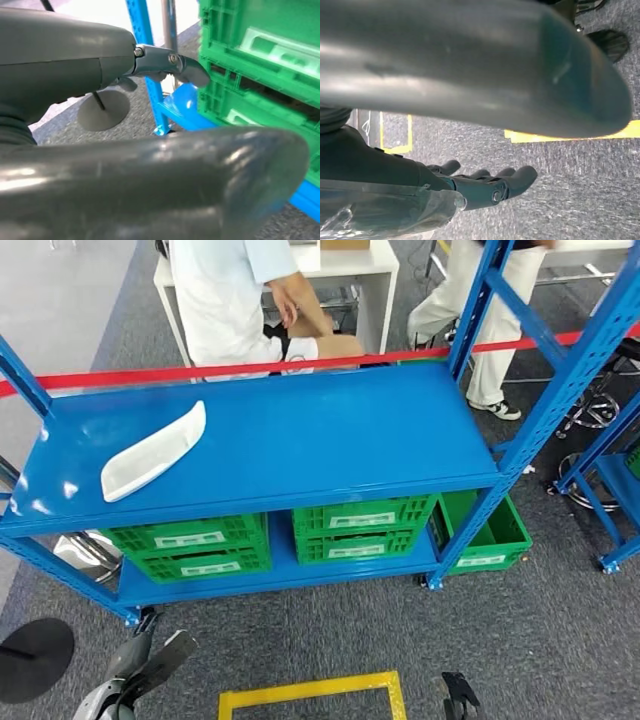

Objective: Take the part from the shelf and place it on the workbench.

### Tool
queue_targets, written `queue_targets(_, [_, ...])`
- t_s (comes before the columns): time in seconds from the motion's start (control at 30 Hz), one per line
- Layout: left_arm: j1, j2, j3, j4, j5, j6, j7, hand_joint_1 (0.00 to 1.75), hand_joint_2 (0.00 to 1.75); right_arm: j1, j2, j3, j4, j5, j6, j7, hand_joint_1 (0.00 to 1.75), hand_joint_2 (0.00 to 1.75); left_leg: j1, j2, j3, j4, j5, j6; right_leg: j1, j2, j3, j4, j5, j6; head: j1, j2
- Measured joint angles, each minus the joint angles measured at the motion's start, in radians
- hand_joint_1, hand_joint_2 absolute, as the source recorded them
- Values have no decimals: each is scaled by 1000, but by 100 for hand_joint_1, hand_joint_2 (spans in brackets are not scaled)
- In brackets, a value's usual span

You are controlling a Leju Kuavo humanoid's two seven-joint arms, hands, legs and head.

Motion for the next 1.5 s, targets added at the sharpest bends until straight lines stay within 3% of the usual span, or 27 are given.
queue_targets(0.13, [0, -1, 0, 0, -3, 7, 0, 0, 0, 0, 0, -1, 0, 1, 0, 0, 0, 0, -1, -2, 1, -1, 2, 5, 3, -1, -2, 3, -3, -18, 4, 0])
queue_targets(0.5, [1, -1, -3, 0, -12, 24, 3, 0, 0, -1, 0, -2, 0, 2, 0, 0, 0, 0, -3, -2, 1, -1, -3, 13, 2, -3, 1, -2, -3, -18, 4, 0])
queue_targets(0.53, [1, -1, -4, 0, -14, 29, 4, 0, 0, -1, 0, -2, 0, 2, 0, -1, 0, 0, -5, -2, 1, -1, -5, 17, 1, -3, 2, -4, -5, -16, 4, 0])
queue_targets(0.67, [3, -1, -5, 0, -17, 34, 6, 0, 0, -1, 0, -5, 0, 2, 0, -2, 0, 0, -15, -2, 1, 0, -12, 28, -11, -4, 3, -10, -16, 27, 3, 0])
queue_targets(0.97, [13, 0, -6, 0, -14, 31, 6, 0, 0, 4, 0, -6, 0, 4, 1, -2, 0, 0, -14, -2, 5, -15, -4, 24, -11, -4, 3, -19, -12, 27, 3, 0])
queue_targets(1.1, [24, 2, -6, 0, 0, 11, 4, 0, 0, 14, 0, -6, 1, 5, 4, -3, 0, 0, -15, -1, 13, -28, -11, 35, -16, -3, 5, -29, -17, 37, 2, 0])
queue_targets(1.17, [29, 3, -6, 0, 3, 10, 4, 0, 0, 16, -1, -7, 1, 7, 4, -4, 0, 0, -7, 1, 34, -52, -11, 43, -13, -8, -4, 2, -47, 45, 5, 0])
queue_targets(1.2, [32, 4, -5, 0, 4, 11, 4, 0, 0, 17, -1, -8, 1, 8, 5, -4, 0, 0, -2, 3, 48, -61, -14, 45, -13, -12, -19, 48, -79, 49, 8, 0])
queue_targets(1.27, [42, 4, -5, 0, 4, 12, 4, 0, 0, 17, -1, -8, 2, 11, 6, -4, 0, 0, 3, 5, 72, -63, -28, 43, -18, -17, -74, 197, -149, 59, 11, 0])
queue_targets(1.3, [47, 4, -5, 0, 5, 13, 4, 0, 0, 18, -1, -8, 2, 12, 6, -4, 0, 0, 6, 5, 85, -63, -37, 40, -22, -17, -104, 261, -162, 64, 12, 0])
queue_targets(1.33, [51, 5, -5, 0, 4, 14, 4, 0, 0, 19, -2, -8, 2, 12, 7, -4, 0, 0, 11, 4, 99, -63, -48, 35, -26, -18, -123, 293, -148, 68, 12, 0])
queue_targets(1.37, [52, 5, -5, 0, 4, 14, 4, 0, 0, 19, -2, -8, 2, 13, 7, -4, 0, 0, 16, 2, 115, -63, -60, 29, -29, -18, -128, 281, -109, 72, 12, 0])
queue_targets(1.43, [50, 5, -5, 0, 4, 16, 4, 0, 0, 18, -3, -8, 2, 13, 7, -4, 0, 0, 29, -3, 149, -64, -86, 13, -35, -19, -105, 170, 0, 83, 13, 0])
queue_targets(1.47, [47, 6, -5, 0, 5, 18, 4, 0, 0, 19, -2, -8, 3, 14, 8, -5, 0, 0, 33, -4, 161, -63, -97, 4, -34, -19, -89, 123, 35, 85, 15, 0])
queue_targets(1.5, [46, 7, -5, 0, 5, 20, 5, 0, 0, 19, -2, -8, 4, 15, 8, -5, 0, 0, 35, -5, 169, -63, -106, -5, -33, -19, -78, 95, 49, 84, 16, 0])
